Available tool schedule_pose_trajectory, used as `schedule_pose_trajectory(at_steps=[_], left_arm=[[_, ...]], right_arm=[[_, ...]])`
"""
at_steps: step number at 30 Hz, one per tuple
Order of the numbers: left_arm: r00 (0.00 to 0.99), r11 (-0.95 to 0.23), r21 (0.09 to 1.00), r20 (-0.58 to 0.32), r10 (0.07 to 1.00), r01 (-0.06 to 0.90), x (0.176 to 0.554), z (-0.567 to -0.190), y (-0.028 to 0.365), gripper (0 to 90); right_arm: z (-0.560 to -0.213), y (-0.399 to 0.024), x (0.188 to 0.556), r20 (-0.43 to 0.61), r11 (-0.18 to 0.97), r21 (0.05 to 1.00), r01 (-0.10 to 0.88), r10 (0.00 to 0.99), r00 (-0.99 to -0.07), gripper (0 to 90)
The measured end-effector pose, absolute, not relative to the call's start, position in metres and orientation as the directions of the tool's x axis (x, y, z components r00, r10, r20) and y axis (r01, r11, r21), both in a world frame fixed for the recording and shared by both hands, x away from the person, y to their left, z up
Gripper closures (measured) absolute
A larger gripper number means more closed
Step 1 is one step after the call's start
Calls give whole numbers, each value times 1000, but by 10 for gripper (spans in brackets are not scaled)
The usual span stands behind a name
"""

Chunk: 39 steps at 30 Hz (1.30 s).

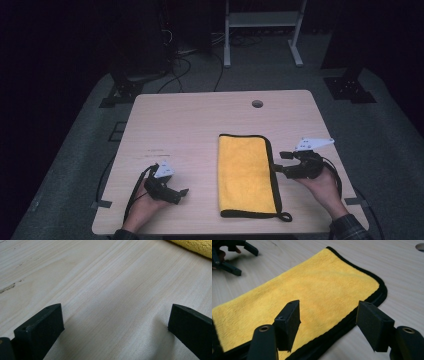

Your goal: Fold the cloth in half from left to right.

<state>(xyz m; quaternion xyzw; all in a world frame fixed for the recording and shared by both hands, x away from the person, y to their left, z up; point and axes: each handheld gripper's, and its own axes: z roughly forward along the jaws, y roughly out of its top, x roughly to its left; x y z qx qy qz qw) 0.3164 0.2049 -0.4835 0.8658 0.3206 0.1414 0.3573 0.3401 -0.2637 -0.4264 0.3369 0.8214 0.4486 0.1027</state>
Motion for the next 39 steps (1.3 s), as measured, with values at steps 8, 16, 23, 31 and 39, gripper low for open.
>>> schedule_pose_trajectory(at_steps=[8,16,23,31,39], left_arm=[[755,-539,710,15,656,454,317,-484,205,0],[756,-539,710,14,655,454,317,-484,204,0],[758,-539,712,14,652,450,318,-484,204,0],[760,-519,720,-18,650,460,331,-476,198,0],[772,-490,754,-36,634,437,362,-457,179,41]], right_arm=[[-429,-259,372,125,375,799,470,660,-741,354],[-435,-258,405,109,365,797,482,698,-708,401],[-449,-252,439,90,393,753,527,732,-675,402],[-470,-249,466,103,363,745,560,766,-634,434],[-479,-247,471,93,368,739,565,774,-626,439]])
